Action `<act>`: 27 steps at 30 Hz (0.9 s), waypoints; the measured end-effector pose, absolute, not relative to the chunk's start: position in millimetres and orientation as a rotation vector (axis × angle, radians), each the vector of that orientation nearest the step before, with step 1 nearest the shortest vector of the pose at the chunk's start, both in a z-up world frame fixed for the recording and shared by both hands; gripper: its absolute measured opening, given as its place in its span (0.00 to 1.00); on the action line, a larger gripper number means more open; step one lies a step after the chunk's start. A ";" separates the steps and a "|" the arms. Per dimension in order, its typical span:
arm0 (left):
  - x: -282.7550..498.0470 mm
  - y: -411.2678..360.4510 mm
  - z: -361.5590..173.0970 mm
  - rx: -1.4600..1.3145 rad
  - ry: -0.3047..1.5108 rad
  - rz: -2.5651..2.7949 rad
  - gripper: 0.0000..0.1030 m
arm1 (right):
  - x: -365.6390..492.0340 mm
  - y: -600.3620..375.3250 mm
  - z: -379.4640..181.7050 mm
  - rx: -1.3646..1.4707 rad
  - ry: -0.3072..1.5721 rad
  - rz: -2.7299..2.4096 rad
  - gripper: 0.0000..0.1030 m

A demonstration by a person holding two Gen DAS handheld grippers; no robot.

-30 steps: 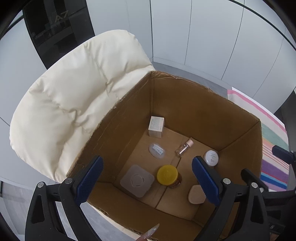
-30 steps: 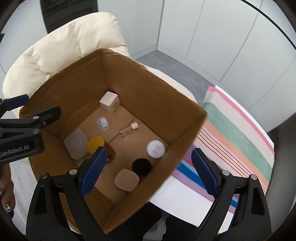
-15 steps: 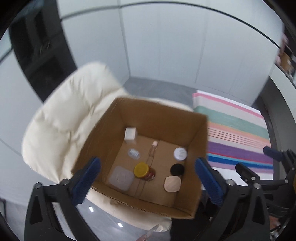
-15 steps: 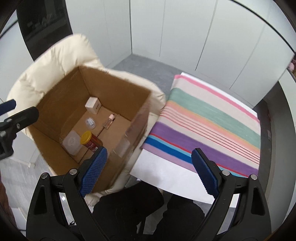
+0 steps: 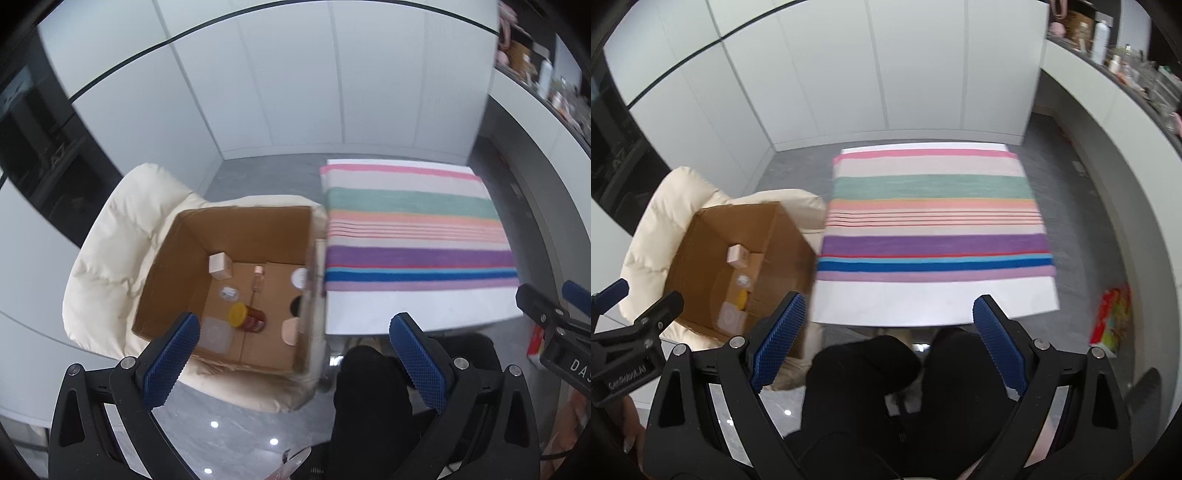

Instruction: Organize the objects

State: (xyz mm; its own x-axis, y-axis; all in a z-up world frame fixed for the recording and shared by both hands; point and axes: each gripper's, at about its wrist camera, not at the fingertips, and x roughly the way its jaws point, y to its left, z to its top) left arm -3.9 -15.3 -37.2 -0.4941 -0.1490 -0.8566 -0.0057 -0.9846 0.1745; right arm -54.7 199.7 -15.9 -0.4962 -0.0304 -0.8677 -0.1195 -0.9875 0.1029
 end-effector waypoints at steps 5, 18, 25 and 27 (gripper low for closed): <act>5.7 17.0 -27.1 1.580 -0.293 -2.655 1.00 | -37.4 223.8 -3.7 -1.584 0.296 2.625 0.91; 21.5 37.1 -14.3 1.651 -0.204 -2.675 1.00 | -2.5 239.6 20.6 -1.568 0.278 2.604 0.91; 29.5 32.5 -14.2 1.675 -0.180 -2.662 1.00 | 1.4 231.6 21.8 -1.543 0.205 2.592 0.91; 30.4 32.0 -13.1 1.675 -0.177 -2.661 1.00 | 3.0 226.9 22.4 -1.542 0.177 2.601 0.91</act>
